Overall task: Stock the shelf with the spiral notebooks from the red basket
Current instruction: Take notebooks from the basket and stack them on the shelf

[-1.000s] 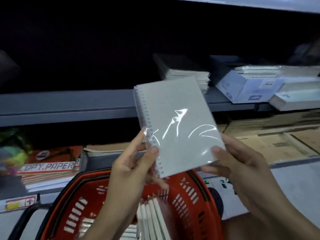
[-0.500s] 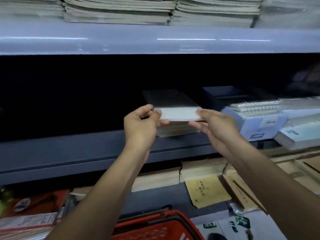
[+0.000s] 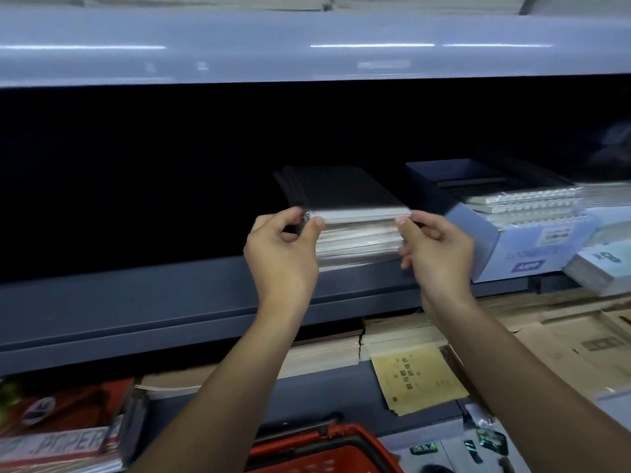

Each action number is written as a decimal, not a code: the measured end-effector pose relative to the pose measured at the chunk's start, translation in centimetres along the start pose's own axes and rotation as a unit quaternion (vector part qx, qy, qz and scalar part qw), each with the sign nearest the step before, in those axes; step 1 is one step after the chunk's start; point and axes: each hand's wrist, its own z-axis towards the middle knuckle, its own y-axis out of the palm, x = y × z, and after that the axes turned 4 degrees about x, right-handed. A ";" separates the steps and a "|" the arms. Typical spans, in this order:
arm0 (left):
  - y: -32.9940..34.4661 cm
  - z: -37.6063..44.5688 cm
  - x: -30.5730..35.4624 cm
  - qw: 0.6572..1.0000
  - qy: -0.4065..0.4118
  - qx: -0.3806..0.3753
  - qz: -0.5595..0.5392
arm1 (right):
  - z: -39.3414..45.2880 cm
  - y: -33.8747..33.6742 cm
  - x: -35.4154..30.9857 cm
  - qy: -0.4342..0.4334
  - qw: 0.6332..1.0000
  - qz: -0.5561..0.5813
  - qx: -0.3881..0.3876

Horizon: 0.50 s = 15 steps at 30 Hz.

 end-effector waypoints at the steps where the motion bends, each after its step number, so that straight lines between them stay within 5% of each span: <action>1: 0.1 0.5 -0.1 1.000 -0.007 0.000 0.000 | 0.6 0.3 0.0 -0.004 1.000 -0.008 -0.001; 6: -1.3 -1.1 -2.2 0.999 -0.034 -0.016 0.016 | 0.5 0.2 1.8 -0.052 0.993 -0.092 0.048; 12: -1.4 -4.0 -4.6 0.992 -0.042 -0.112 0.048 | -0.7 -1.0 2.9 -0.035 0.980 -0.168 -0.098; 15: -0.7 -3.5 -4.1 0.986 -0.084 -0.146 0.022 | -0.8 -1.3 2.8 -0.050 0.972 -0.202 -0.111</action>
